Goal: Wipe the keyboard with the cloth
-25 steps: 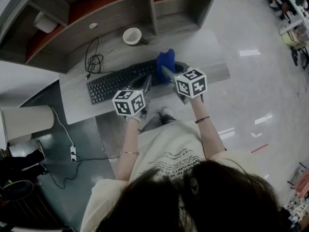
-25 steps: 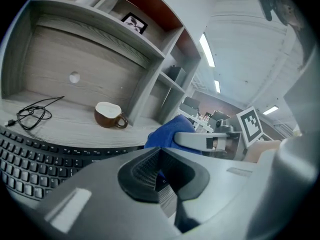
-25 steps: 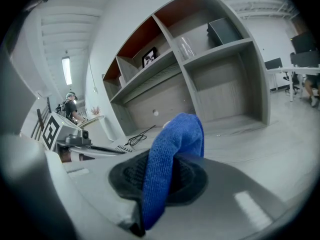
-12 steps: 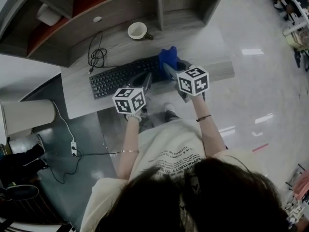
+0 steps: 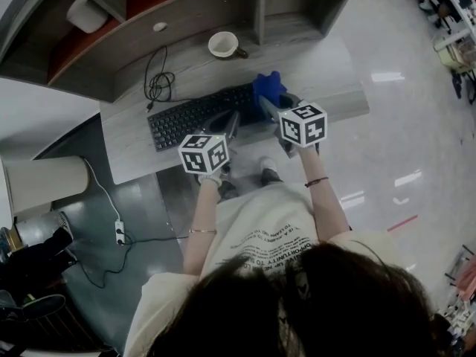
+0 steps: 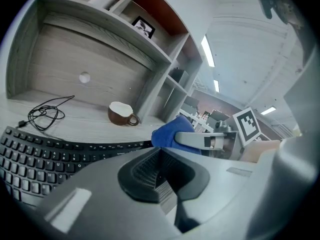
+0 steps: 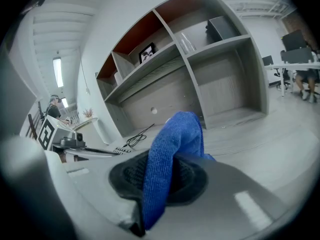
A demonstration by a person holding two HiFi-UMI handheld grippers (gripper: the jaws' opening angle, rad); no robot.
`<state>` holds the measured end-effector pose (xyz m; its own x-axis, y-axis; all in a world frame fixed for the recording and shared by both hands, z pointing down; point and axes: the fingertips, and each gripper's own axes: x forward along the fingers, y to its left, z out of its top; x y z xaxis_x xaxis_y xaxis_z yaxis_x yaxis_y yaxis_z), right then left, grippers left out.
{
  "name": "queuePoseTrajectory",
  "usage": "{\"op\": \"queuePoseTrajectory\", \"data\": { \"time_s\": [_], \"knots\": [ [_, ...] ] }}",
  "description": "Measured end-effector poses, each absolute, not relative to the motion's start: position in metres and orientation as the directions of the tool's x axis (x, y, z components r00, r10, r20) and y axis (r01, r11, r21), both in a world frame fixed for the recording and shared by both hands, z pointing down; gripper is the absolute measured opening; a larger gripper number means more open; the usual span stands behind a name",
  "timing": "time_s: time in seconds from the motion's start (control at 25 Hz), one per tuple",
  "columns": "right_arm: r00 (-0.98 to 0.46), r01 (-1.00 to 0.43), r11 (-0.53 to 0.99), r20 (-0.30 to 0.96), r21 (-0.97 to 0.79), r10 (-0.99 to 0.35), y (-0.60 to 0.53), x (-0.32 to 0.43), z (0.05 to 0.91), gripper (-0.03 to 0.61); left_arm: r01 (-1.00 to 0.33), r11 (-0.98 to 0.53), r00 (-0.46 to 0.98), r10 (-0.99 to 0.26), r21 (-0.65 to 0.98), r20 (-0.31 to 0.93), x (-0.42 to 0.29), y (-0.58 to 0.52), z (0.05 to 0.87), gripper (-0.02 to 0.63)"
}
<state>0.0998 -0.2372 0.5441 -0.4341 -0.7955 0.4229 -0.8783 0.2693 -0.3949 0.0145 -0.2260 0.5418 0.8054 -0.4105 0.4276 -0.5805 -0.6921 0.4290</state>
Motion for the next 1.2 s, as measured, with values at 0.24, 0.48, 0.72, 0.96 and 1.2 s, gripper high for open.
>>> {"op": "queuePoseTrajectory", "data": {
  "time_s": [0.24, 0.48, 0.72, 0.96, 1.2],
  "knots": [
    [-0.416, -0.886, 0.251, 0.434, -0.389, -0.799, -0.236, 0.087, 0.545, 0.058, -0.571, -0.697, 0.812, -0.403, 0.434, 0.421, 0.000, -0.229, 0.540, 0.002],
    [-0.411, -0.889, 0.245, 0.438, -0.387, -0.799, -0.238, 0.079, 0.546, 0.058, -0.566, -0.698, 0.816, -0.400, 0.438, 0.417, -0.008, -0.230, 0.540, 0.002],
    [-0.422, -0.885, 0.255, 0.438, -0.390, -0.794, -0.240, 0.065, 0.547, 0.058, -0.573, -0.692, 0.812, -0.406, 0.439, 0.420, -0.021, -0.233, 0.541, 0.002],
    [-0.435, -0.879, 0.267, 0.435, -0.394, -0.789, -0.243, 0.052, 0.547, 0.058, -0.583, -0.685, 0.805, -0.415, 0.437, 0.423, -0.035, -0.236, 0.541, 0.002],
    [-0.447, -0.876, 0.282, 0.436, -0.391, -0.781, -0.248, 0.037, 0.547, 0.058, -0.590, -0.680, 0.801, -0.425, 0.435, 0.421, -0.048, -0.241, 0.540, 0.002]
  ]
}}
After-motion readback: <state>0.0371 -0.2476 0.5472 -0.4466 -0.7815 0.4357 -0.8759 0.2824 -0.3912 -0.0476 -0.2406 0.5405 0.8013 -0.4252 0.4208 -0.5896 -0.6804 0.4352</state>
